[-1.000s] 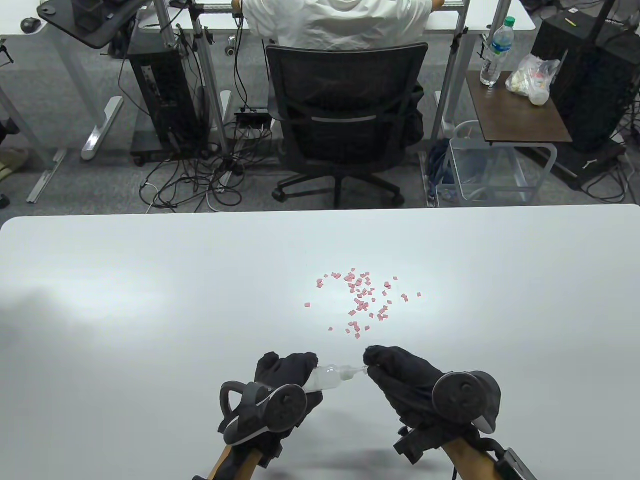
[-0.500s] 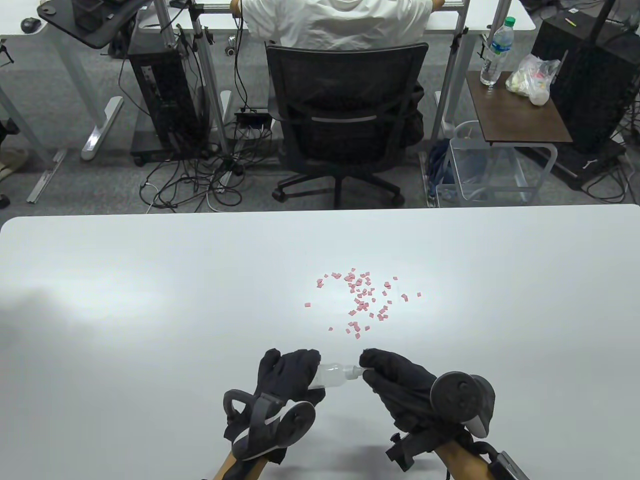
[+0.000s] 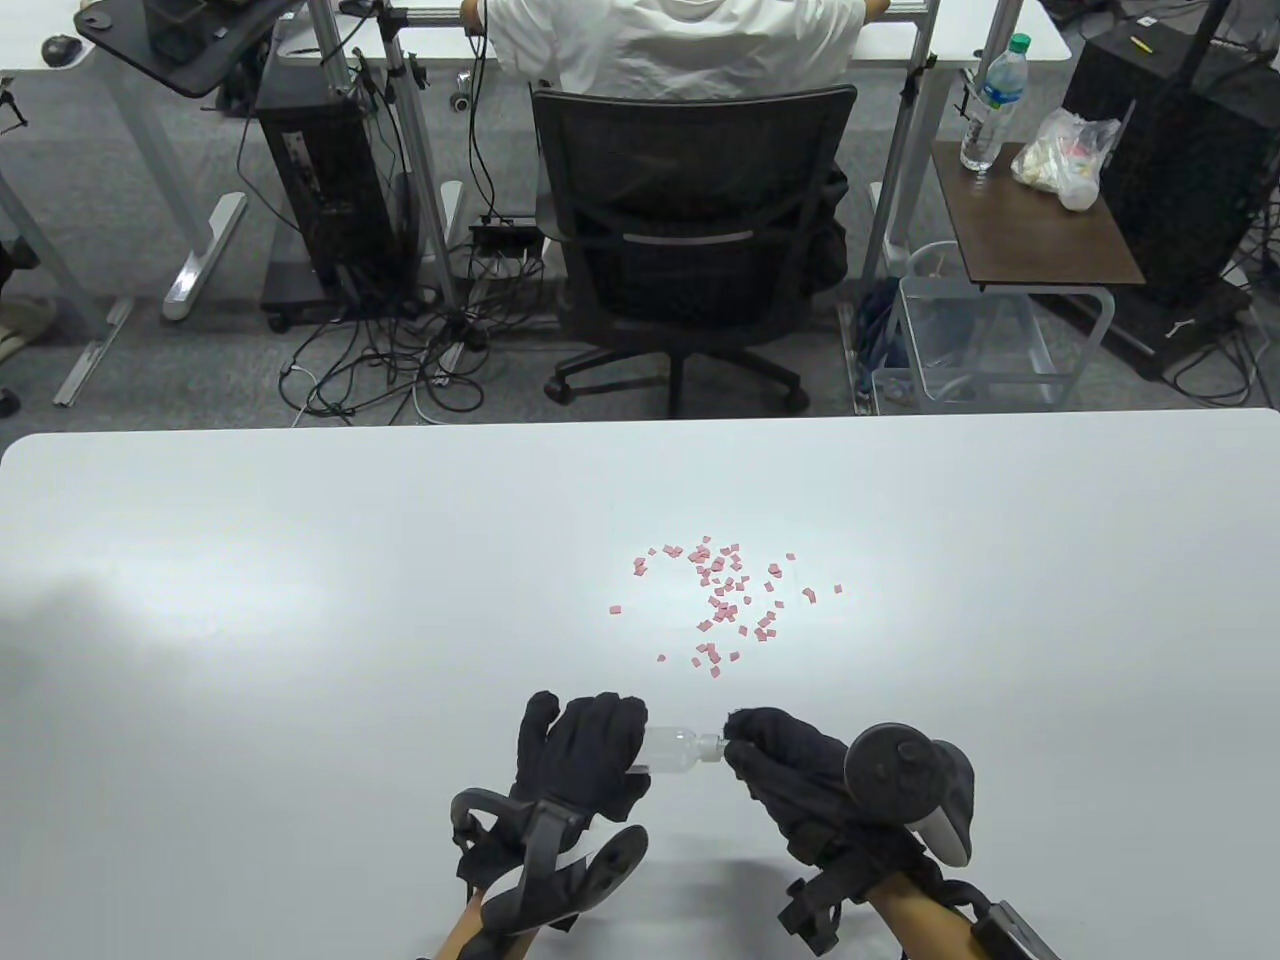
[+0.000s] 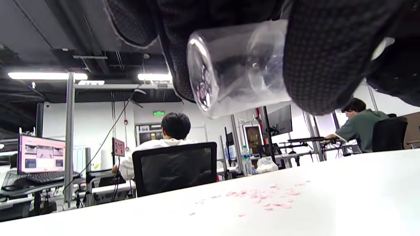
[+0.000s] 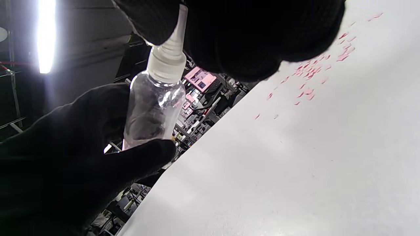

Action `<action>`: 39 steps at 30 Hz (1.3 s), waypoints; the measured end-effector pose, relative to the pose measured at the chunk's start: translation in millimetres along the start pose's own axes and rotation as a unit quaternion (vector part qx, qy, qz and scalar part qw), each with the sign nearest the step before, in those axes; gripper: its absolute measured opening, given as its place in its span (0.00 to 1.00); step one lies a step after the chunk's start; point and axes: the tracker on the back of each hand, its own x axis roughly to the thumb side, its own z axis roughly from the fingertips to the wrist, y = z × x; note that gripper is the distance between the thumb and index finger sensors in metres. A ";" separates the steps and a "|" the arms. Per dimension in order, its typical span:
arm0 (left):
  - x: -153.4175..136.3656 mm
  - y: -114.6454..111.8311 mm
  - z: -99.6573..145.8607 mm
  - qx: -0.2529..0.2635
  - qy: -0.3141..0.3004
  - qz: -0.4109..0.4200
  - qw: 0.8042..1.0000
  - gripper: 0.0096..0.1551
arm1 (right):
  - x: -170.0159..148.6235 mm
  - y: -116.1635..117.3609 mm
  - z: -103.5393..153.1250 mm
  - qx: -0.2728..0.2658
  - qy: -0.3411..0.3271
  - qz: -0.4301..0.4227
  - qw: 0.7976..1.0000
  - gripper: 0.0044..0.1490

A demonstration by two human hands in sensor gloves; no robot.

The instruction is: Squeeze empty conical bottle to blow paper scraps with air puff

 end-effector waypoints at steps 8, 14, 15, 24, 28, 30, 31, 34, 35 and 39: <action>0.1 7.3 -2.9 0.005 -0.031 -0.027 0.999 0.44 | 0.3 -3.2 3.7 -0.041 -0.022 0.008 0.999 0.26; -9.1 2.6 -5.1 -0.073 -0.046 0.088 0.992 0.43 | 12.8 -10.7 8.7 -0.084 -0.123 0.074 0.986 0.25; -10.0 1.9 -4.0 -0.073 -0.048 0.095 0.992 0.43 | 11.6 -10.8 9.0 -0.083 -0.116 0.046 0.989 0.24; -4.7 16.0 1.7 0.047 -0.080 -0.014 0.996 0.44 | 15.2 -15.2 10.6 -0.084 -0.028 -0.034 0.995 0.24; -11.3 10.2 -3.9 -0.030 -0.065 0.090 0.993 0.45 | 21.3 -16.0 12.2 -0.094 -0.104 0.055 0.989 0.29; -13.7 5.8 -4.1 -0.060 -0.061 0.128 0.988 0.45 | 21.6 -15.9 12.8 -0.103 -0.121 0.053 0.986 0.26; -13.4 4.4 -3.5 -0.057 -0.058 0.133 0.988 0.44 | 21.1 -15.1 12.4 -0.099 -0.115 0.043 0.987 0.25; -7.0 8.7 1.1 0.013 -0.054 0.048 0.997 0.43 | 17.1 -11.0 11.6 -0.106 -0.069 0.005 0.992 0.23; -5.2 10.2 1.7 0.027 -0.062 0.020 0.998 0.44 | 15.9 -9.9 10.7 -0.102 -0.053 -0.009 0.993 0.22; -5.9 12.5 0.6 0.024 -0.070 -0.007 0.997 0.43 | 14.9 -9.0 8.8 -0.064 -0.009 -0.027 0.998 0.23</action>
